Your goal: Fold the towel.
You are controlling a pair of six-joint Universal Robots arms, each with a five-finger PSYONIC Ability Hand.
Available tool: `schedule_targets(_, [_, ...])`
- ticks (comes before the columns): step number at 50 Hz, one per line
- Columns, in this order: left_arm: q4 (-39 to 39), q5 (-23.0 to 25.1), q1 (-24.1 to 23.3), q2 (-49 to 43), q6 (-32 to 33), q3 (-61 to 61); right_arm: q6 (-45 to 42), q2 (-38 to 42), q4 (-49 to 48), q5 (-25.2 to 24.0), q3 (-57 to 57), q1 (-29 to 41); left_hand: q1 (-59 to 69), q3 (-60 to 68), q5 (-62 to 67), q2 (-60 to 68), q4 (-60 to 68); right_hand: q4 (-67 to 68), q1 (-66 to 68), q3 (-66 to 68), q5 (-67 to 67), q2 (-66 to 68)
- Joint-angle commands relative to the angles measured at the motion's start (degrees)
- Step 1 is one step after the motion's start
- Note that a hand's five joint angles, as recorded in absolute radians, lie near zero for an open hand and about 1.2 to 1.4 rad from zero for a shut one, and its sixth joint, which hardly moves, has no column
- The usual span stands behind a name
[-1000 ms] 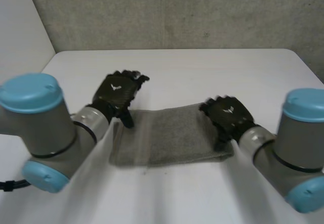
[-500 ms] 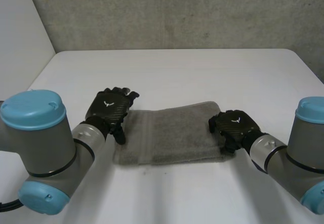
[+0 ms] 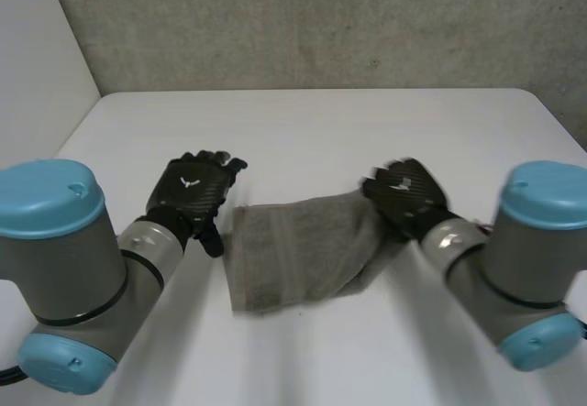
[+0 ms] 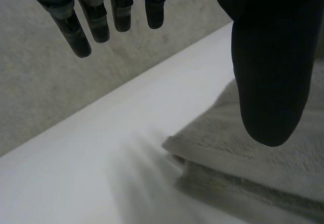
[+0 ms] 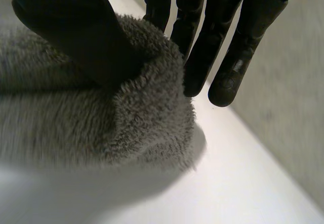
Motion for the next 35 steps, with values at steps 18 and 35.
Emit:
schedule_targets(18, [0.7, 0.15, 5.6, 7.04, -0.86, 0.12, -2.38, 6.35, 5.8, 2.18, -10.81, 23.16, 0.77, 1.49, -0.59, 1.46, 1.39, -52.17, -36.93, -51.54, -49.66, -50.92])
schedule_targets(35, [-3.24, 1.91, -6.08, -9.46, -14.65, 13.66, 24.68, -7.18, 9.3, -3.78, -0.96, -0.91, 3.3, 4.02, 1.94, 3.99, 3.92, -58.31, -43.07, -57.68, -55.8, -57.06])
